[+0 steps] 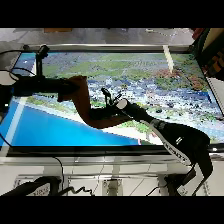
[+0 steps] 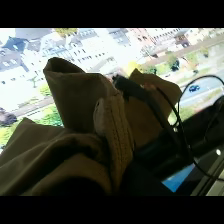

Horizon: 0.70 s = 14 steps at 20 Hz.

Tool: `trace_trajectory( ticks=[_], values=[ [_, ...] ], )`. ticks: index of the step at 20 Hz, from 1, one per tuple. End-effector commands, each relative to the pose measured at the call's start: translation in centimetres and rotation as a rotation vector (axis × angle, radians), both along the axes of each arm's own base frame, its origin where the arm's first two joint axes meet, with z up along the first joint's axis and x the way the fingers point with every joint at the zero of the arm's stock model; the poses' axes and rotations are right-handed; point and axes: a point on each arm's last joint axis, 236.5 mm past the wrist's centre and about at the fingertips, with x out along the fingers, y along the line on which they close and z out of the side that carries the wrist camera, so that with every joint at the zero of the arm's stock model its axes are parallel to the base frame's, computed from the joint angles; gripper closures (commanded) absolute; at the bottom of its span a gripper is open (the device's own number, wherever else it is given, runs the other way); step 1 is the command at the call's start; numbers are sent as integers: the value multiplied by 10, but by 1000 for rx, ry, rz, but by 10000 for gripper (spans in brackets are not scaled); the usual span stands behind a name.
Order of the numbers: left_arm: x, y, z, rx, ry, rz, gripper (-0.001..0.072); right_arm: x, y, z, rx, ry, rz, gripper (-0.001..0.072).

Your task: Fold the clothes and pants, and hang the long-sleeved shirts on hangers.

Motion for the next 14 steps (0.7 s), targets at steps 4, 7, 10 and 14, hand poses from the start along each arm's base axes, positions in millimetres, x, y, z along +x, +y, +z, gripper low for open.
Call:
trace_trajectory(
  ticks=[4,7,10,14],
  values=[
    [8,-99,-53,7,11,-89,697,69,-126,42,-10,-16,-128,696],
    [10,-173,-75,8,-81,-81,697,92,-199,71,-26,-53,-213,695],
    [9,-237,-89,-3,-207,-25,696,100,-255,102,-42,-104,-286,695],
    [-6,-288,-93,-24,-351,35,324,100,-302,114,-126,-155,-329,695]
  ],
)
